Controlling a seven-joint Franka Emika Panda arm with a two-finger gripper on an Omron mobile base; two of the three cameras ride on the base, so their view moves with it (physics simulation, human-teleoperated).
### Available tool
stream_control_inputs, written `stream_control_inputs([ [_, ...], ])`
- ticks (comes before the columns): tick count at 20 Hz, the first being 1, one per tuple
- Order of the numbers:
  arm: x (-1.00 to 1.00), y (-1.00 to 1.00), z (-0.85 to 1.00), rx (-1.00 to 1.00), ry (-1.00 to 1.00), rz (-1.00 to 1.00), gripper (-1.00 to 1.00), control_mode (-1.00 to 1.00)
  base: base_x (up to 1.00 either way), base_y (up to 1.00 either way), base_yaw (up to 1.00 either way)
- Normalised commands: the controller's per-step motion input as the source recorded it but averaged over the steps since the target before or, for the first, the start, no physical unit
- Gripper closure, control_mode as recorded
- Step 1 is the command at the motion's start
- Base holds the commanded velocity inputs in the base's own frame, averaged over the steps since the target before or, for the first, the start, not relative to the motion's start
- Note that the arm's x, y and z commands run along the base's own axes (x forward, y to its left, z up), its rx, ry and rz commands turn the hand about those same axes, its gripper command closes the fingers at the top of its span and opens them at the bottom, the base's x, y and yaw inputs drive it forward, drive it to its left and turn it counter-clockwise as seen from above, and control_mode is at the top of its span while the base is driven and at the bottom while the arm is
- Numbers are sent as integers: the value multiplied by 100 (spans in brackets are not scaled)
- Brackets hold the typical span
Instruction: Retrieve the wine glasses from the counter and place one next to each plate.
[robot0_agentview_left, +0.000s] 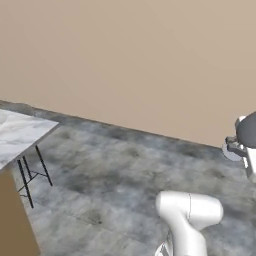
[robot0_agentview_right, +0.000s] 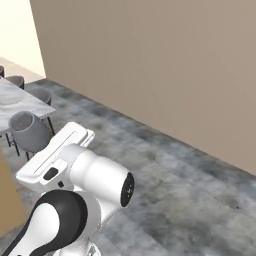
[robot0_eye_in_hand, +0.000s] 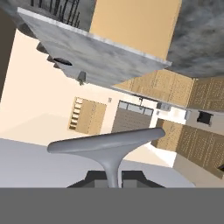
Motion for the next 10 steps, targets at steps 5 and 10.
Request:
stream_control_inputs([
  [5, 0, 0, 0, 0, 0, 0, 100, 100, 100, -99, 26],
  [10, 0, 0, 0, 0, 0, 0, 100, 100, 100, -100, 26],
])
